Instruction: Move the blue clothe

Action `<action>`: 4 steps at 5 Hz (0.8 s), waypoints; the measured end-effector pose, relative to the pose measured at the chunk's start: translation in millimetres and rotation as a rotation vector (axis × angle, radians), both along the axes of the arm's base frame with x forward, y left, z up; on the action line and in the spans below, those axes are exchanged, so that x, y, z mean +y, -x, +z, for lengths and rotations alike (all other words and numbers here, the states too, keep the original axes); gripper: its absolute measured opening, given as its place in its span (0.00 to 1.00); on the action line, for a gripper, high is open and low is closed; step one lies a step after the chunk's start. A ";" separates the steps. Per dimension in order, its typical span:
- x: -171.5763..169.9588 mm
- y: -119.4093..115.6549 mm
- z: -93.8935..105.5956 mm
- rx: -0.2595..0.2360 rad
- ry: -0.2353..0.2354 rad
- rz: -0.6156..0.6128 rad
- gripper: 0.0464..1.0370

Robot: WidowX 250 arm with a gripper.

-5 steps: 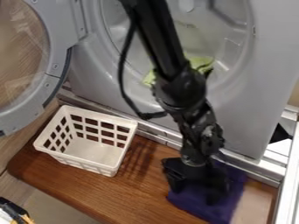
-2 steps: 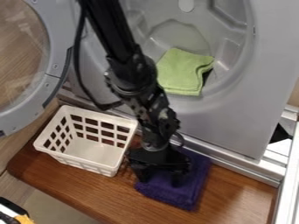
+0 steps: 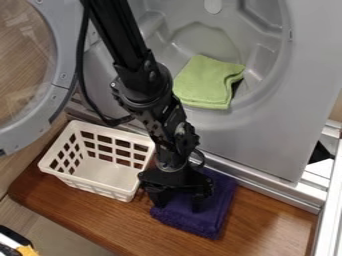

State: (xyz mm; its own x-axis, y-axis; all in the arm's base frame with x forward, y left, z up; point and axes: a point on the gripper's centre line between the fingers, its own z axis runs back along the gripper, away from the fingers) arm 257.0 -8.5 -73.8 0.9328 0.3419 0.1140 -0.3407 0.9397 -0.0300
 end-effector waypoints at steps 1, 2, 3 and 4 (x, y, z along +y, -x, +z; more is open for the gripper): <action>-2.1 1.1 1.4 0.001 -0.006 -0.008 0.96; -5.0 2.5 2.8 -0.003 0.001 -0.015 0.96; -14.2 1.8 10.6 0.008 -0.004 -0.070 0.96; -18.9 -2.4 26.5 -0.009 -0.020 -0.085 0.96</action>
